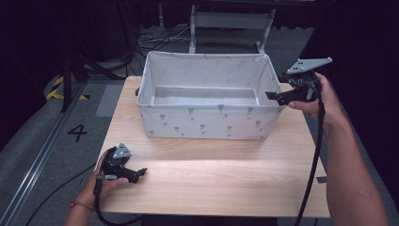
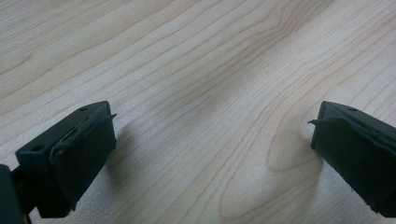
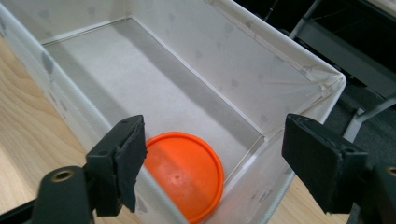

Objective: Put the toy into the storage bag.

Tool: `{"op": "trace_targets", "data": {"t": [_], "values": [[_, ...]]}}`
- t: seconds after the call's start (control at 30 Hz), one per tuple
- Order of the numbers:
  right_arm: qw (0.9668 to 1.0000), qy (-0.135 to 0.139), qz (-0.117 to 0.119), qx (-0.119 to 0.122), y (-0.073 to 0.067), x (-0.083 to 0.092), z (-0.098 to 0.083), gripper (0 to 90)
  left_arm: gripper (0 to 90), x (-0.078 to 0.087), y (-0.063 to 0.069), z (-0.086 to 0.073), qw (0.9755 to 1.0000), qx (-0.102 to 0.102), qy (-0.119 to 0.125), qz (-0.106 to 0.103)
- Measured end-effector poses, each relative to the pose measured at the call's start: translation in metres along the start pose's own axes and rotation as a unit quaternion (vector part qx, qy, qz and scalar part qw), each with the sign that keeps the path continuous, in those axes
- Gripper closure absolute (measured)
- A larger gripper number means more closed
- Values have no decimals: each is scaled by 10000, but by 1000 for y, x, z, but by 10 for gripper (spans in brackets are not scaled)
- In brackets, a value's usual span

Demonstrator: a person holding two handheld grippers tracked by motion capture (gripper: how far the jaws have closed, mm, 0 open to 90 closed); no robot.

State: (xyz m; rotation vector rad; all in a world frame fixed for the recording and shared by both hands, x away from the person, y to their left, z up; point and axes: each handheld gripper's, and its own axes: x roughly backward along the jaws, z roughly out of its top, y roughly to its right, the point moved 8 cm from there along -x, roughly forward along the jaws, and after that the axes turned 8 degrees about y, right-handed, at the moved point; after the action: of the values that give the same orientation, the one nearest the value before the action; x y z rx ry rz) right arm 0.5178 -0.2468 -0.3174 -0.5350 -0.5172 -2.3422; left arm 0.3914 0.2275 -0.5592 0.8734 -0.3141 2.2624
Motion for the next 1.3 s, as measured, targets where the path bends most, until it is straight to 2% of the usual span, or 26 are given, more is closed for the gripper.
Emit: {"op": "trace_targets", "data": {"t": [0.2, 0.37, 0.53, 0.6, 0.8, 0.97, 1.03, 1.13, 1.17, 1.3], "values": [[9998, 59, -167, 109, -11, 8, -5, 201, 2, 0, 0, 0, 10000, 17, 11, 19], [9995, 145, -290, 67, -21, 16, -11, 167, 2, 0, 0, 0, 10000, 16, 12, 20], [9982, 350, -481, 3, -30, 26, -18, 167, 2, 0, 0, 0, 10000, 17, 12, 19], [9981, 366, -489, -7, -31, 28, -21, 167, 2, 0, 0, 0, 10000, 16, 11, 20], [9976, 364, -583, 40, -40, 40, -47, 166, 2, 0, 0, 0, 10000, 18, 12, 20], [9978, 318, -573, 21, -46, 43, -70, 166, 2, 0, 0, 0, 10000, 16, 13, 21], [9986, 223, -469, -31, -51, 42, -83, 166, 2, 0, 0, 0, 10000, 17, 12, 20], [9988, 112, -485, -2, -53, 41, -94, 166, 2, 0, 0, 0, 10000, 16, 12, 21], [9988, -15, -488, 57, -55, 40, -103, 166, 2, 0, 0, 0, 10000, 17, 11, 20], [9987, -103, -501, 35, -60, 37, -124, 168, 2, 0, 0, 0, 10000, 16, 12, 22]]}}
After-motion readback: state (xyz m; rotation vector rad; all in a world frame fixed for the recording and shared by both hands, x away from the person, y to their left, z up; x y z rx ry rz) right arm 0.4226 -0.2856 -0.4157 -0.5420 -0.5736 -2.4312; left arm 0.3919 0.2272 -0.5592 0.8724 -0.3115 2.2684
